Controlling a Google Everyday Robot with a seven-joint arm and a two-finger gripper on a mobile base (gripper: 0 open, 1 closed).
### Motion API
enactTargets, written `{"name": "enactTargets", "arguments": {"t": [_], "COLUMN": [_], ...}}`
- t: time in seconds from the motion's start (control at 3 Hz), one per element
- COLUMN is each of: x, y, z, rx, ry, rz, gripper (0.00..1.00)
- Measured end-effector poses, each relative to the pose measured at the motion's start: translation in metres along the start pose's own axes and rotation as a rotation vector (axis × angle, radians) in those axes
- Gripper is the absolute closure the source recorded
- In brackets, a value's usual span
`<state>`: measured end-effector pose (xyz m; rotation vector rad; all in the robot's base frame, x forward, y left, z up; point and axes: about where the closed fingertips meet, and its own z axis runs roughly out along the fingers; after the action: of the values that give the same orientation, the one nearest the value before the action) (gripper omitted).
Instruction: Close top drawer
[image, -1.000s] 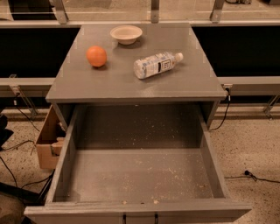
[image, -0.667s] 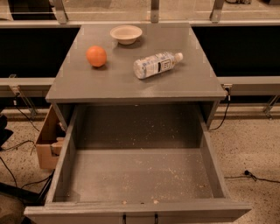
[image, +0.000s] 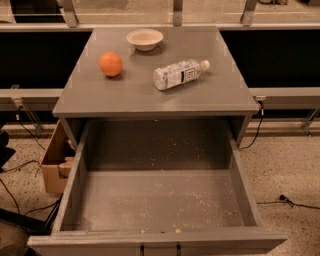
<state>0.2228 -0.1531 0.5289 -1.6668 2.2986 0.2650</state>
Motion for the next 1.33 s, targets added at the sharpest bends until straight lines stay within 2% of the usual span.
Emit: {"name": "enactTargets", "arguments": {"t": [0.33,0.67,1.0,1.33], "x": [-0.033,-0.048,-0.066,-0.07], "y": [-0.038,-0.055,-0.085,-0.091], "z": [0.017,0.023,0.028,0.029], "rx": [0.035,0.049,0.065,0.065], "ry": [-0.1,-0.154,-0.207,-0.214], "rz": [-0.094,-0.137,-0.194,-0.203], "gripper": [1.0,1.0,1.0,1.0]}}
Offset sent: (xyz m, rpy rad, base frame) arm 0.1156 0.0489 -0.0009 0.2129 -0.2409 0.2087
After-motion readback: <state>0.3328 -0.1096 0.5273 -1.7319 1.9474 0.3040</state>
